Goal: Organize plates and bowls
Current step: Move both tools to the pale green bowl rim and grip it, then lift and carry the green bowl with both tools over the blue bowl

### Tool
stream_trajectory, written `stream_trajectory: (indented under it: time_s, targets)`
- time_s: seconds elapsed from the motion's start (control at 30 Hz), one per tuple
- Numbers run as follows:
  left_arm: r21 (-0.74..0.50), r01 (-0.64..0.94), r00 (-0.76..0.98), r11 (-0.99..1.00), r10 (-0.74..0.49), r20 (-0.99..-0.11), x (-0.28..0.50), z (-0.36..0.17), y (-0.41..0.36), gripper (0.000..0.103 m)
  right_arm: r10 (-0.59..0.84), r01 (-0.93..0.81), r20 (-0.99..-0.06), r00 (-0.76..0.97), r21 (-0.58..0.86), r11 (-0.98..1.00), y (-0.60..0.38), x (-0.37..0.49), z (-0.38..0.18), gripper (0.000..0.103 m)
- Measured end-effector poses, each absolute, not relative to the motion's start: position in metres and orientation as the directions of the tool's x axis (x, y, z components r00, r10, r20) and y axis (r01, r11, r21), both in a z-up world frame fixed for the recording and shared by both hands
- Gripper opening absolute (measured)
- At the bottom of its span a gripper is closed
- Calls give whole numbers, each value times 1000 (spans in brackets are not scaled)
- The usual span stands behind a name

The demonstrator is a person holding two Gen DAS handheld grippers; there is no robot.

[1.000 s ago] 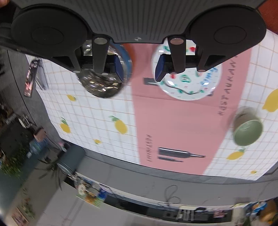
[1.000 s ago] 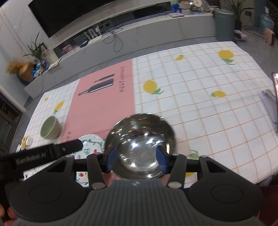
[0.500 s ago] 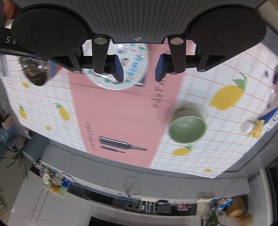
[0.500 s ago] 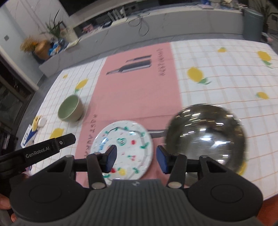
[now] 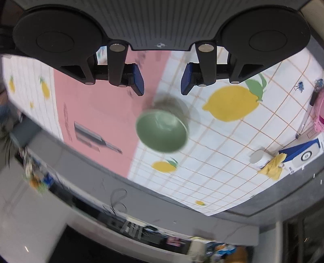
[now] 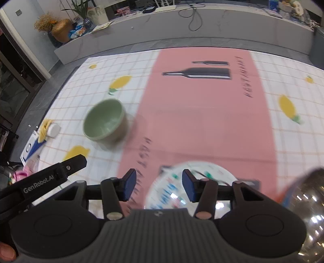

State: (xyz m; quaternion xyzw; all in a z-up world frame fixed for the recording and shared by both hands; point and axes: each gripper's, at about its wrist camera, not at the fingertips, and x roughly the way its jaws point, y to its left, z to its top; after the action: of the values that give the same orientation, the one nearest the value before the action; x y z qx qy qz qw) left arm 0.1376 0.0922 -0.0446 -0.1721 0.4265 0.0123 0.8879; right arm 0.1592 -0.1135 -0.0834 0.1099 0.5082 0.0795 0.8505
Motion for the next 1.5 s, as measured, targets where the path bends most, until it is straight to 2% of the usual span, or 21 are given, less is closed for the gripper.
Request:
stream_trajectory:
  time_s: [0.13,0.3,0.5,0.63,0.8,0.93,1.0,1.03,1.1,1.17,1.5]
  targets:
    - [-351,-235,653,906,-120,-748,161,-52,120,46,266,-37,-839,475,283,958,-88,191,-84,50]
    - [-358,-284,636,890,-105,-765,191,-66,135,46,261,-19,-848,461,284,959,-59,231,-95,49]
    - [-318,-298,610,900,-76,-789,217,-79,141,46,197,-1,-879,434,218,976,-30,265,-116,49]
    - [-311,-277,589,909,-95,-802,230,-89,141,46,179,13,-900,397,201,980,-23,279,-131,42]
    - [-314,-284,554,906,-112,-825,240,-103,143,41,201,22,-906,372,225,974,-20,287,-141,35]
    - [-323,-279,527,904,-137,-839,246,-114,142,32,223,35,-911,347,250,968,-22,292,-152,32]
    - [-333,-281,520,900,-149,-841,249,-118,142,30,259,59,-907,332,294,954,-26,295,-157,26]
    - [-344,-283,520,895,-159,-839,250,-120,143,27,274,71,-901,335,314,947,-28,295,-158,25]
    - [-371,-282,521,885,-183,-834,252,-122,143,19,281,76,-898,338,324,943,-29,297,-158,15]
    - [-378,-280,519,882,-192,-833,252,-121,141,11,302,75,-893,333,345,936,-30,298,-160,12]
    - [-326,-283,511,902,-146,-847,246,-114,131,10,350,54,-873,340,390,919,-35,292,-158,11]
